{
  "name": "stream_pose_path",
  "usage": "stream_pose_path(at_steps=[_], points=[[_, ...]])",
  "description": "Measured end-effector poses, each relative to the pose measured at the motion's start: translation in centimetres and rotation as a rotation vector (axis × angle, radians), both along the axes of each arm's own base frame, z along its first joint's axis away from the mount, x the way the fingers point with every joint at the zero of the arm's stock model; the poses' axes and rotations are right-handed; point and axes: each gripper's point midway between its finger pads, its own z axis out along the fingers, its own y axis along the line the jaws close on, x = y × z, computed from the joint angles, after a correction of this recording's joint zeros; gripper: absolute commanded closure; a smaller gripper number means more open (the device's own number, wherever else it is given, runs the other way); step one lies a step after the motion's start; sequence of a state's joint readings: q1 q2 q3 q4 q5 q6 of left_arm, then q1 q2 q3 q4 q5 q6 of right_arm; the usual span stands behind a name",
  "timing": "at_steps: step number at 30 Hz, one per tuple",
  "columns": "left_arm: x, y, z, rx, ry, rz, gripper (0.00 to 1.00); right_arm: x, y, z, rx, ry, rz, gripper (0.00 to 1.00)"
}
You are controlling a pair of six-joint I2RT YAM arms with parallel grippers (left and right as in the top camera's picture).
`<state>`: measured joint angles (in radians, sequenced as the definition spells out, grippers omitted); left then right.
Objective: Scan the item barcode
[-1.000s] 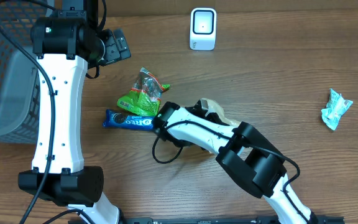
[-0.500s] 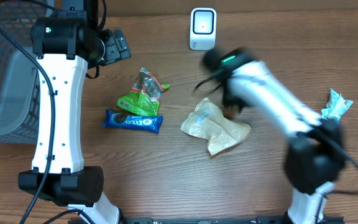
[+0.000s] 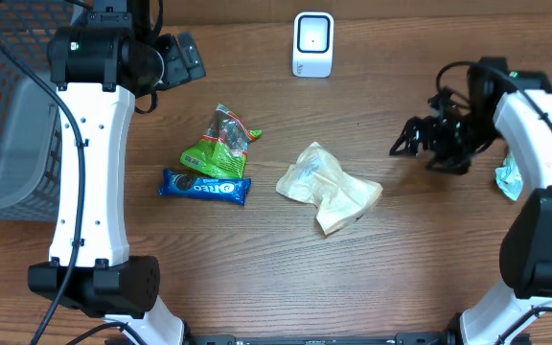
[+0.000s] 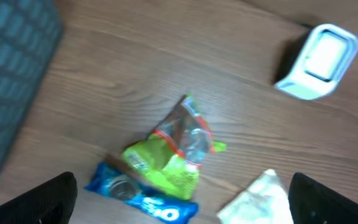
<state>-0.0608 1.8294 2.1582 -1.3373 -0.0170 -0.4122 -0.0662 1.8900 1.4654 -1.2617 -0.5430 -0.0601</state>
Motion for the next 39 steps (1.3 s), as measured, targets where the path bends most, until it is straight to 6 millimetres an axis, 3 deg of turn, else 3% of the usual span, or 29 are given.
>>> stream_pose_path(at_steps=[2, 6, 12, 17, 19, 24, 27, 35, 39], points=[[0.3, -0.9, 0.1, -0.042, -0.011, -0.025, 0.24, -0.2, 0.7, -1.4, 0.031, -0.026, 0.026, 0.11], [0.2, -2.5, -0.9, -0.107, 0.032, -0.077, 0.25, 0.0, 1.8, -3.7, 0.069, -0.093, 0.063, 0.12], [0.8, -5.5, -5.6, -0.135, 0.172, -0.138, 0.28, 1.1, 3.5, -5.4, 0.087, -0.212, 0.124, 0.12], [1.2, -8.0, -8.9, -0.136, 0.249, -0.188, 0.27, 1.3, 6.5, -6.3, 0.118, -0.266, 0.232, 0.17], [1.2, -8.7, -9.3, -0.134, 0.258, -0.201, 0.26, 0.8, 7.9, -6.8, 0.134, -0.263, 0.279, 0.23], [1.2, -9.1, -9.3, -0.134, 0.255, -0.211, 0.26, -1.6, 10.3, -7.5, 0.178, -0.211, 0.374, 0.55], [1.2, -9.1, -9.3, -0.134, 0.256, -0.209, 0.26, -2.7, 10.5, -7.1, 0.213, -0.188, 0.398, 0.96], [1.2, -9.2, -9.3, -0.148, 0.258, -0.195, 0.25, -3.8, 10.1, -6.3, 0.243, -0.115, 0.382, 0.96], [1.2, -9.2, -9.3, -0.152, 0.26, -0.188, 0.25, -1.2, 8.5, -5.2, 0.14, -0.134, 0.323, 0.96]])
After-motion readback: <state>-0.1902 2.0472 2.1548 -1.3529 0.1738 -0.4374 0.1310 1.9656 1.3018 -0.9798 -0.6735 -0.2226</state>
